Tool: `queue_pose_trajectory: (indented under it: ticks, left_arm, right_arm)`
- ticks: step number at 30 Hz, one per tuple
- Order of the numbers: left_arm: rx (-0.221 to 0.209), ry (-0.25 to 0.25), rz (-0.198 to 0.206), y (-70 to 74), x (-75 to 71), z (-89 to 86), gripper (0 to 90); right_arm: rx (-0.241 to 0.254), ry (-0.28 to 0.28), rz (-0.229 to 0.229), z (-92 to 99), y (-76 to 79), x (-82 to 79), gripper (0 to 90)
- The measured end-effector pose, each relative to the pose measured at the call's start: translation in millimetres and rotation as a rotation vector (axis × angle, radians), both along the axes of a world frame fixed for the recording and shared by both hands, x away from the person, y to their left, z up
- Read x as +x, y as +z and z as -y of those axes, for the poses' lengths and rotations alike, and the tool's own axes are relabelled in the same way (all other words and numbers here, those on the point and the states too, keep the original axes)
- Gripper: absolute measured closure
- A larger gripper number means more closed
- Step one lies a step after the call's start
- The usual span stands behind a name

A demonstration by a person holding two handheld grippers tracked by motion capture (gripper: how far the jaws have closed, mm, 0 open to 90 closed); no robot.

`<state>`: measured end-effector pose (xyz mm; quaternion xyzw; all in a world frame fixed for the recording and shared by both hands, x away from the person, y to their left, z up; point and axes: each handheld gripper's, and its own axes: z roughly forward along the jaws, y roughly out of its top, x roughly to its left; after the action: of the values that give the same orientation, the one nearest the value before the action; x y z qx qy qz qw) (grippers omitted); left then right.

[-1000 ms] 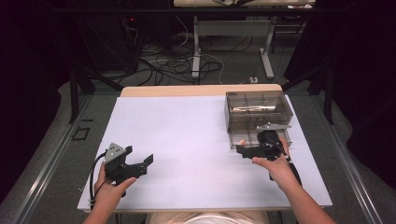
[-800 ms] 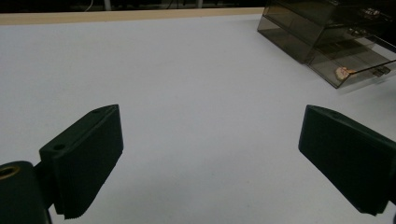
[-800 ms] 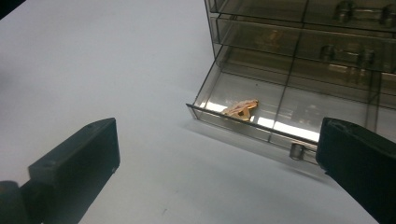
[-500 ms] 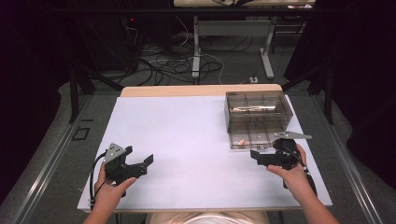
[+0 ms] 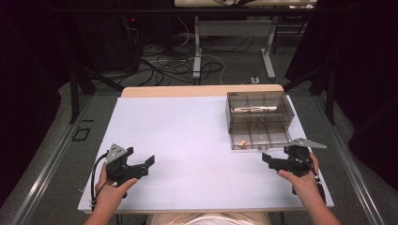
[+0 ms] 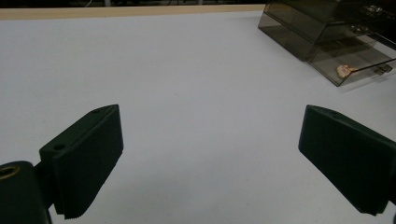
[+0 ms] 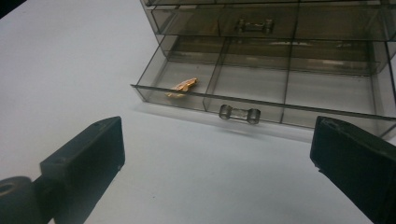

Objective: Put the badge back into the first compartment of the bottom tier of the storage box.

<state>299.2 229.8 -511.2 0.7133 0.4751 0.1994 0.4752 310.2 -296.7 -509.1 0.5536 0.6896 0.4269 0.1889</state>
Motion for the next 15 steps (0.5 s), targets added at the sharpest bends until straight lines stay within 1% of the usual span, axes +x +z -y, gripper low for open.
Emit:
queue_pose_trajectory:
  ticks: [3,6,7,9,13,15]
  left_arm:
    - [0.001,0.0,-0.002,-0.2,0.3,0.0,6.4]
    - [0.001,0.0,-0.006,-0.6,0.7,-0.3,6.4]
    - [0.0,0.001,-0.008,-0.8,0.9,-0.3,6.4]
    - [-0.001,0.003,-0.008,-1.2,1.5,-0.3,6.4]
    - [-0.004,0.005,-0.009,-1.5,2.4,0.0,6.4]
    - [-0.004,0.005,-0.01,-1.4,2.6,-0.1,6.4]
  right_arm:
    - [-0.004,-0.015,0.006,2.4,-4.0,0.7,5.1]
    - [-0.011,-0.024,-0.003,3.6,-7.2,2.1,5.6]
    - [-0.005,-0.025,-0.008,3.3,-7.7,2.3,5.6]
    - [-0.02,-0.024,-0.003,4.6,-9.4,3.1,5.6]
    - [-0.011,-0.019,-0.014,5.9,-11.6,2.7,5.7]
    - [-0.007,-0.026,-0.021,5.9,-12.3,2.5,5.7]
